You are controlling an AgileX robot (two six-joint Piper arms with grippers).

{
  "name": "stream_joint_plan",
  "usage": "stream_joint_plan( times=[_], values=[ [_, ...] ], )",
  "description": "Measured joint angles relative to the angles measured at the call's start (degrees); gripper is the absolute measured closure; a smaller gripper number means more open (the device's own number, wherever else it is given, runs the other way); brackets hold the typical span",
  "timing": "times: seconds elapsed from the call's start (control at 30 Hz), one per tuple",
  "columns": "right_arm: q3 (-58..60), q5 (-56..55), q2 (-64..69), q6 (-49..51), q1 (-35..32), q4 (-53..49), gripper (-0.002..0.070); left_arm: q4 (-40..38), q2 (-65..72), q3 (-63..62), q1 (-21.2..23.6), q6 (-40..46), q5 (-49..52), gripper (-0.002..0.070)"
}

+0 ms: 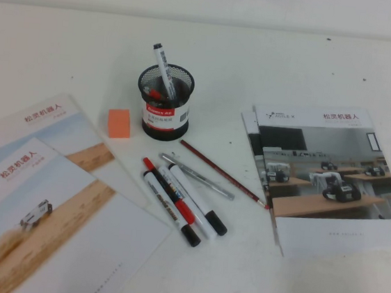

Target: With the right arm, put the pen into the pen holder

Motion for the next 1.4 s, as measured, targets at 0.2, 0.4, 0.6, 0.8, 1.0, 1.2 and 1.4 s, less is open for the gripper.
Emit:
stream_joint_plan(
  times=[0.2, 0.4, 0.6, 0.8, 1.0, 1.2, 1.4],
  values=[
    [-2.82, 6.04, 5.53, -2.65, 0.0, -2.9, 0.0696, 0.0, 0.0, 0.0, 0.0, 0.0, 0.0, 0.0676],
    [-19.56, 17.03, 26.95, -3.02, 0.0, -19.24, 0.0696, 0.0, 0.0, 0.0, 0.0, 0.0, 0.0, 0.0676],
    [-40.83, 36.24, 51.91, 1.75, 0.04, -41.29, 0.0696, 0.0, 0.0, 0.0, 0.0, 0.0, 0.0, 0.0676],
    [-58.17, 44.67, 71.81, 7.98, 5.51, -59.03, 0.0696, 0.0, 0.0, 0.0, 0.0, 0.0, 0.0, 0.0676],
    [-75.73, 54.44, 89.84, 13.52, 16.45, -73.49, 0.0696, 0.0, 0.0, 0.0, 0.0, 0.0, 0.0, 0.0676],
    [-95.56, 57.27, 108.13, 13.88, 22.28, -80.01, 0.0696, 0.0, 0.0, 0.0, 0.0, 0.0, 0.0, 0.0676],
    [-109.66, 57.62, 118.49, 13.88, 27.19, -81.76, 0.0696, 0.0, 0.0, 0.0, 0.0, 0.0, 0.0, 0.0676]
  ],
)
